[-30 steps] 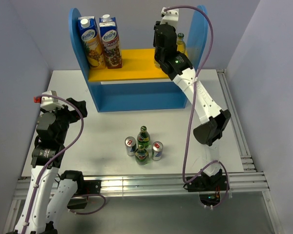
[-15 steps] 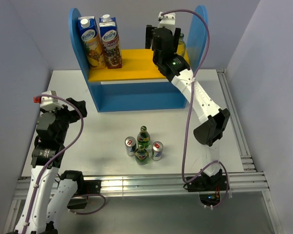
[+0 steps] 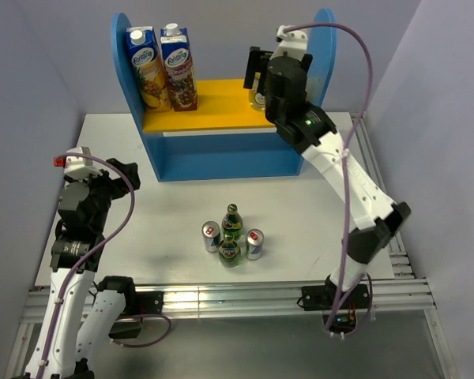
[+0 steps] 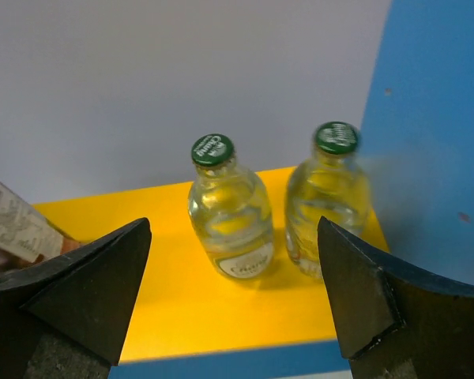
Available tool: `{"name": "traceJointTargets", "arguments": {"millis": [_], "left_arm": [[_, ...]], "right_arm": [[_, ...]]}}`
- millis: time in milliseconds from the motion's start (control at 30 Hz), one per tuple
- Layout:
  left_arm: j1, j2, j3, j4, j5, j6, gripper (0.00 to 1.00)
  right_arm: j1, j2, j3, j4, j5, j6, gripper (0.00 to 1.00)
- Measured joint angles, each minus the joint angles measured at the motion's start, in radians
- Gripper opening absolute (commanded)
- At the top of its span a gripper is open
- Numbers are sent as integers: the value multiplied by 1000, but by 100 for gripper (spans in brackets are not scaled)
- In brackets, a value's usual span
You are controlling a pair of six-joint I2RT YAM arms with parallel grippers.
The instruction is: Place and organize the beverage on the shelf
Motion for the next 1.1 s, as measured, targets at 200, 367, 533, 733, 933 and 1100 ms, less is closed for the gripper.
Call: {"name": "traceJointTargets", "arguments": {"millis": [200,367,533,733,933,1100], "left_arm": [[4,0,0,0,1,0,92],[5,13,0,8,73,3,99],[-41,50,0,21,103,4,99],[-267,122,22,-25,-54,-14,99],[-645,157,36,-92,-310,-87,99],[-806,141,29,-110,-455,-161,99]], "right_arm": [[76,-322,-306,-23,-12,104,89],[285,-676,-712,-26,-32,233,91],[469,-864,-1021,-82,-19,393,91],[542,-848,-1255,-126,-47,532,92],[550,-835,-1321,-93,-61,577,93],[550,-782,-1321,-18,-81,586,93]]}}
